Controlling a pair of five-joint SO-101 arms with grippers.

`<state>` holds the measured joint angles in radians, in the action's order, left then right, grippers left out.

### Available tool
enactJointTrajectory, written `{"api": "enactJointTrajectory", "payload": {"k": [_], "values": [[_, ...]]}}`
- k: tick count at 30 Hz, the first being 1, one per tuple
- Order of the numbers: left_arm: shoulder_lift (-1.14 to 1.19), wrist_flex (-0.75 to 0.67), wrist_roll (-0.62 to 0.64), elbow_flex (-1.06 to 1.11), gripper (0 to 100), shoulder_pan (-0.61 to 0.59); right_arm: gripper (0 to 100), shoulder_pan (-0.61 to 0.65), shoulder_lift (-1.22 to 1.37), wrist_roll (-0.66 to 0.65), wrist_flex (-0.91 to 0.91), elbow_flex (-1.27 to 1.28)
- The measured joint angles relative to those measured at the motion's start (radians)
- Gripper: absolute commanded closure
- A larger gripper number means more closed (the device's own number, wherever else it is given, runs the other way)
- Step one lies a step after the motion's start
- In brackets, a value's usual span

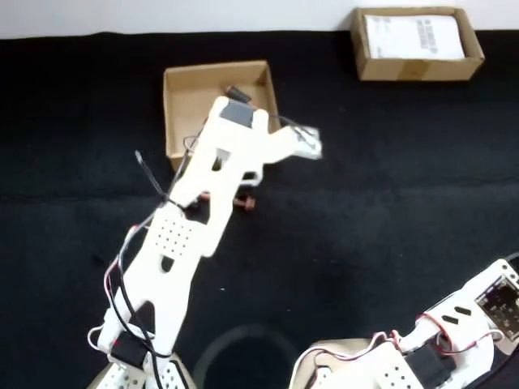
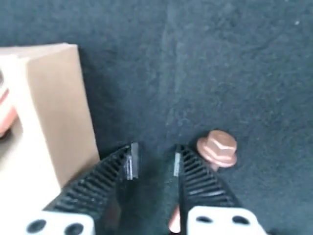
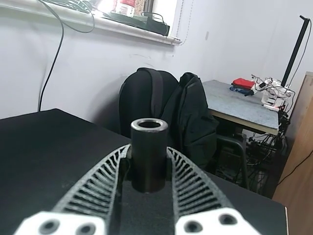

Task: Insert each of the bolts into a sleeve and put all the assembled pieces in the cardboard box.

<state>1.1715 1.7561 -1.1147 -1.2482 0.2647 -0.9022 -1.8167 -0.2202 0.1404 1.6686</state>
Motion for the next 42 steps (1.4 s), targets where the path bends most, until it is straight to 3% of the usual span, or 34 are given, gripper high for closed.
{"api": "enactJointTrajectory", "payload": {"k": [6, 19, 36, 42], "values": [[-0.121, 0.002, -0.002, 0.048, 82, -0.031, 99.1, 0.0, 0.0, 0.0, 0.0, 0.0], [-0.384, 0.002, -0.002, 0.485, 82, 0.02, 99.1, 0.014, 0.0, -0.002, 0.002, 0.0], [-0.35, -0.058, -0.064, 0.503, 83, 0.02, 99.1, 0.032, 0.0, -0.002, 0.006, 0.0], [-0.242, -0.092, -0.064, 0.502, 85, 0.032, 99.1, 0.032, 0.0, -0.002, 0.006, 0.0]]}}
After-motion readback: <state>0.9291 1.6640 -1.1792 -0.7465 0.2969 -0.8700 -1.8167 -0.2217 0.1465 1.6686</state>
